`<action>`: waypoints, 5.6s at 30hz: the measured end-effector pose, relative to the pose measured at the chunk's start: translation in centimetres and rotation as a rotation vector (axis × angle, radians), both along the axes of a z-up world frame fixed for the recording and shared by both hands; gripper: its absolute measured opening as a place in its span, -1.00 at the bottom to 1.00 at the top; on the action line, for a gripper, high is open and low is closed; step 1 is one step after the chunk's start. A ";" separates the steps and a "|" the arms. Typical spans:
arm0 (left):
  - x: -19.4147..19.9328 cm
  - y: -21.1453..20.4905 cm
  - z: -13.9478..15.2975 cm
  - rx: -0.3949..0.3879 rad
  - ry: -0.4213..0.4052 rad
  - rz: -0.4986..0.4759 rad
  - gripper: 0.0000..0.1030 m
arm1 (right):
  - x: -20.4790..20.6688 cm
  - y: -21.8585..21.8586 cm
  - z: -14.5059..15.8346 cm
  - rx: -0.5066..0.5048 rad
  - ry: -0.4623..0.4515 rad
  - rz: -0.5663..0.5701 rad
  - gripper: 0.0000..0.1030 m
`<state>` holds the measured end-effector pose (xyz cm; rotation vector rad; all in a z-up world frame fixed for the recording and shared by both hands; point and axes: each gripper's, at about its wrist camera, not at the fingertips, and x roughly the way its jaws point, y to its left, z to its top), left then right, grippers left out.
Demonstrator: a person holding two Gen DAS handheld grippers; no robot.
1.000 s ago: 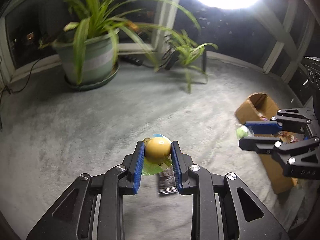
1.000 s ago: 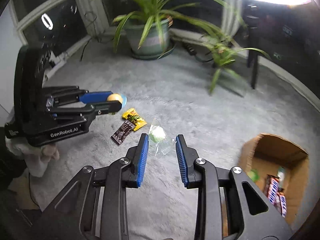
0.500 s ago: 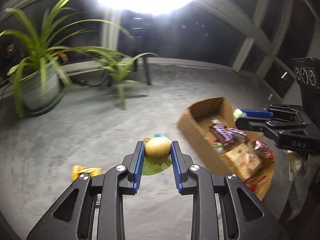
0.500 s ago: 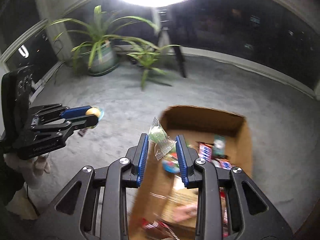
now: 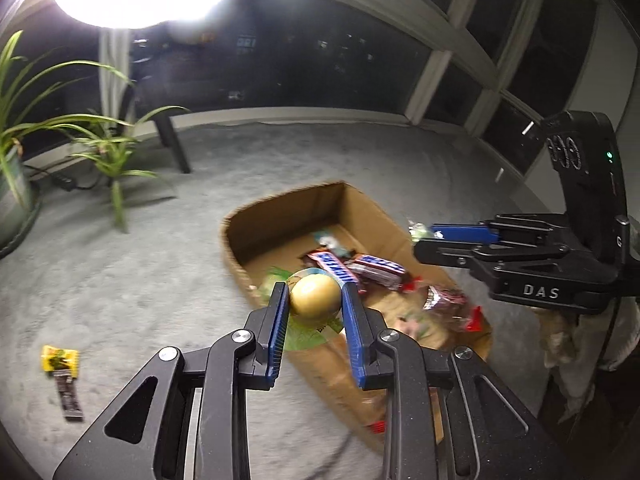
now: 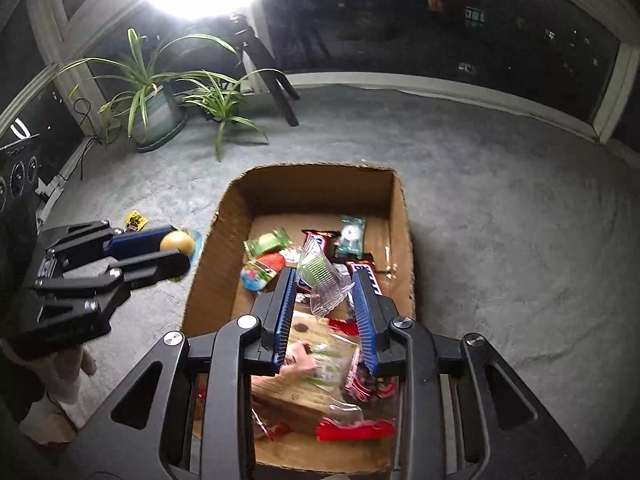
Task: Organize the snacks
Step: 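Carry the clear packet and round treat into the box and open both tools, then move both open tools back to the yellow and dark brown candies, then grasp the dark brown candy with the right tool while the left tool grasps the yellow packet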
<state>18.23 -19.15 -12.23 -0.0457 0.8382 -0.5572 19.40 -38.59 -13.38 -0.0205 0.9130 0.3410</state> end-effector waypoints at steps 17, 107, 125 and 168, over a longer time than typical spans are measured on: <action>-1.5 -3.4 0.1 0.055 0.001 -0.038 -0.20 | -1.0 -1.4 0.4 0.033 -0.016 -0.034 0.11; 0.3 27.4 -4.9 0.059 0.090 0.195 -0.21 | 4.2 32.3 -9.4 -0.139 0.179 0.163 -0.42; 6.2 20.2 -8.4 0.191 0.145 -0.040 -0.21 | 5.4 26.7 -9.4 -0.097 0.200 0.127 -0.42; 4.2 19.1 -8.7 0.279 0.126 0.073 -0.56 | 5.6 27.1 -9.4 -0.145 0.160 0.163 -0.59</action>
